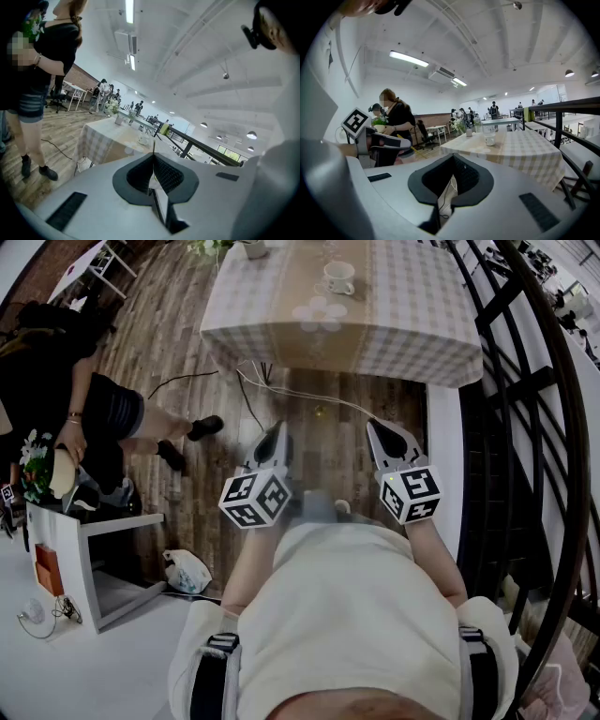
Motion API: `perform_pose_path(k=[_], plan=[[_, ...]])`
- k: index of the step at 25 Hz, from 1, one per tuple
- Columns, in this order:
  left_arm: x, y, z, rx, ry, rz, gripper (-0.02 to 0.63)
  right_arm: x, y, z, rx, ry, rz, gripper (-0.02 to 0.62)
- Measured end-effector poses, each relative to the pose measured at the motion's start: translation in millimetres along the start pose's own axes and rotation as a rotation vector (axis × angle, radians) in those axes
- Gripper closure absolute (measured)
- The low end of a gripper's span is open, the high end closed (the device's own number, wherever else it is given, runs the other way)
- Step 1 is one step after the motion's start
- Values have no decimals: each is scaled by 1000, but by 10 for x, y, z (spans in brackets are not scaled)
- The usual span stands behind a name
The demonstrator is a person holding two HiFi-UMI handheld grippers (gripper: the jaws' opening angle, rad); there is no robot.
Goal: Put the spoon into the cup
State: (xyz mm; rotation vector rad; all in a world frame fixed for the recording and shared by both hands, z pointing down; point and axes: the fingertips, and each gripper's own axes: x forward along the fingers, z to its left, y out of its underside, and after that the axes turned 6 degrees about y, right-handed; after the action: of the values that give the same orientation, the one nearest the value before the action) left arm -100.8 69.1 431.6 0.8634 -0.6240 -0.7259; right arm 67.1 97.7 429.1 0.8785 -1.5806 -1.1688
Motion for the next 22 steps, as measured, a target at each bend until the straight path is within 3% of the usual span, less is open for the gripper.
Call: perform_pose_path(k=[13, 22], plan=[[-153, 5, -176, 20, 17, -8, 601, -184, -47, 73, -25, -8, -19, 595], [-140, 50, -308, 22, 25, -12, 601, -276, 56, -36, 24, -17, 12, 595]])
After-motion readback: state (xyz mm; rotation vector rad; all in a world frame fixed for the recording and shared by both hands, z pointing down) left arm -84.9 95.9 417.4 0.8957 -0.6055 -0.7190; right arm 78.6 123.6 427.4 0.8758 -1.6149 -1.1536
